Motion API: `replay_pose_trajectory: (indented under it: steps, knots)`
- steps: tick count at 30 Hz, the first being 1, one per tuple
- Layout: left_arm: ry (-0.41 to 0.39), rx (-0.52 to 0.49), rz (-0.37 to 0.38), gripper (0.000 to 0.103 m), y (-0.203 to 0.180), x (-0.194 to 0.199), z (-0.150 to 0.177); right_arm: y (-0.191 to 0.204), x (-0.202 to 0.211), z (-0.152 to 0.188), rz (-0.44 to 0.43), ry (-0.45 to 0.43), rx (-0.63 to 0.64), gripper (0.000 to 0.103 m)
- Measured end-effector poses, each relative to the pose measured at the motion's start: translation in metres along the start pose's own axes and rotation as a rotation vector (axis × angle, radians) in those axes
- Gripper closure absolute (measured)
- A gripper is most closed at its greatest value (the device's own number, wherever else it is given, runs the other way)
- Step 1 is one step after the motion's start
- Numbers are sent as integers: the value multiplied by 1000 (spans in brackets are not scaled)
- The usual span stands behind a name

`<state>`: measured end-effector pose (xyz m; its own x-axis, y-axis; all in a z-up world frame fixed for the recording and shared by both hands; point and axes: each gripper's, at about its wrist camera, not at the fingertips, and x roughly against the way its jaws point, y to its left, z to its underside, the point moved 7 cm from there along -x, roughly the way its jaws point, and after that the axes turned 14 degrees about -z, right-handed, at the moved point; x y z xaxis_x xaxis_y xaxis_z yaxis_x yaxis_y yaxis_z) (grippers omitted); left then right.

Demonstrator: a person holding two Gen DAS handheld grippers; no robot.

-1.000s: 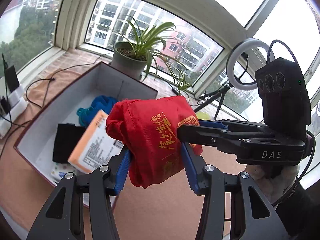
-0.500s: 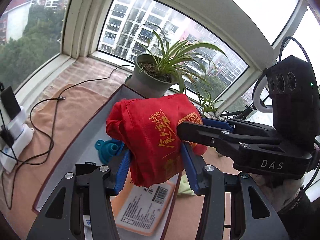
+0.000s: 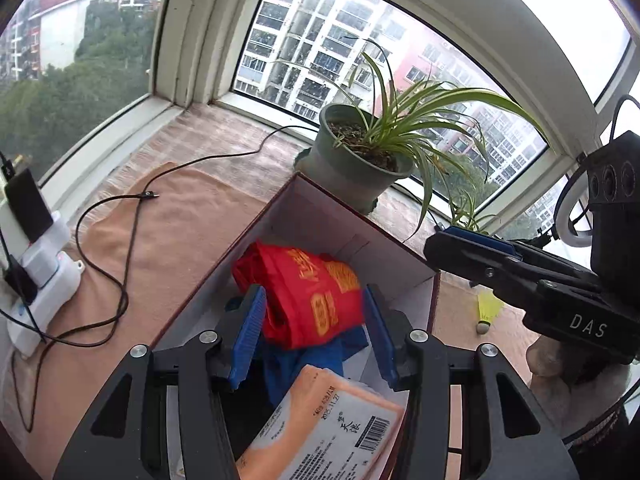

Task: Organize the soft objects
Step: 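Carry the red bag into the box and open both tools, then move the left tool to the green cloth while right tool approaches the shuttlecock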

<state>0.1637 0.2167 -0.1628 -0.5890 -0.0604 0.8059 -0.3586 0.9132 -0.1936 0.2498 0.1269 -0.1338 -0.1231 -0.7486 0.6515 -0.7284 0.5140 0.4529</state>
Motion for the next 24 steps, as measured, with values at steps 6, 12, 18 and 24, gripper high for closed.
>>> replay_pose_trajectory:
  steps: [6,12,18,24]
  knots:
    - [-35,-8,-17,55,8,23,5,2,16,7,7,-15,21,61]
    - [-55,3,-3,55,10,48,18,2,38,24,34,-37,28,59]
    - [-92,-26,-20,53,5,77,40,-7,73,48,66,-70,30,55]
    - [-106,-32,-27,50,-5,99,68,-18,116,82,149,-103,93,55]
